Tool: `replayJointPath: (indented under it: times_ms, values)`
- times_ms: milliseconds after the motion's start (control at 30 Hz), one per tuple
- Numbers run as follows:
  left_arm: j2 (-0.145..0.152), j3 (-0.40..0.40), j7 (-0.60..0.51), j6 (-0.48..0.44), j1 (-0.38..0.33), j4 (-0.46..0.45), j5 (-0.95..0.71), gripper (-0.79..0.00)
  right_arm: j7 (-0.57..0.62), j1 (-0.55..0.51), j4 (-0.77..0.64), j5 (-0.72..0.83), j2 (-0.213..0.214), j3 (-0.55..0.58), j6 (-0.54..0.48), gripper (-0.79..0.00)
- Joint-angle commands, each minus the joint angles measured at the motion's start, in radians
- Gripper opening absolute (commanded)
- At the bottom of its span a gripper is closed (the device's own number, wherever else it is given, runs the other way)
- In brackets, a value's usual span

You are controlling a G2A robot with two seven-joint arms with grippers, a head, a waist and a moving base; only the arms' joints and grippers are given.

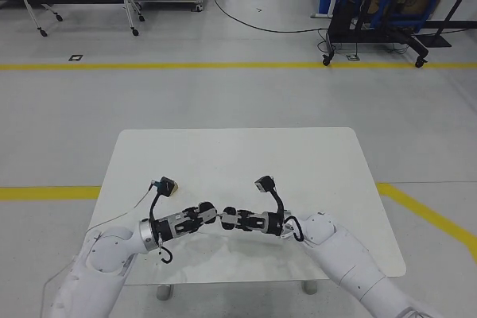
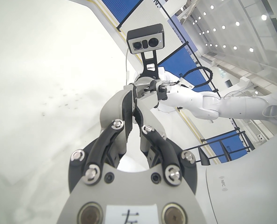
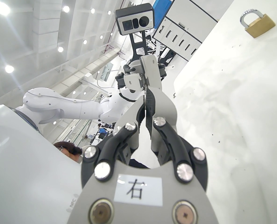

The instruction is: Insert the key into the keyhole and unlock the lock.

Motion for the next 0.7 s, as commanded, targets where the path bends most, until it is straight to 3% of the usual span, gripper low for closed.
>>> replayJointPath:
  times_ms: [0,100,233,367,433,533,667]
  values:
    - [0.002,-0.005,0.014,-0.002,0.0,0.0,0.011,0.0,-0.015,-0.007,-0.003,-0.007,0.004,0.014,-0.015,-0.785]
    - [0.01,-0.06,0.058,-0.026,-0.013,0.001,0.115,0.0,-0.054,-0.025,0.004,-0.027,0.017,0.065,-0.046,-0.785]
    - [0.022,-0.168,0.232,-0.039,0.001,-0.004,0.477,0.0,-0.103,-0.08,-0.03,-0.062,0.042,0.149,-0.08,-0.785]
    - [0.03,-0.207,0.396,-0.024,0.026,-0.023,0.894,0.0,-0.103,-0.08,-0.03,-0.062,0.042,0.149,-0.08,-0.785]
    - [0.032,-0.192,0.497,0.014,0.031,-0.012,1.099,0.0,-0.103,-0.08,-0.03,-0.062,0.042,0.149,-0.08,-0.785]
    - [0.022,-0.131,0.628,0.08,0.001,0.048,1.189,0.0,-0.103,-0.08,-0.03,-0.062,0.042,0.149,-0.08,-0.785]
    - [0.016,-0.035,0.677,0.105,-0.072,0.114,1.394,0.0,-0.103,-0.08,-0.03,-0.062,0.042,0.149,-0.08,-0.785]
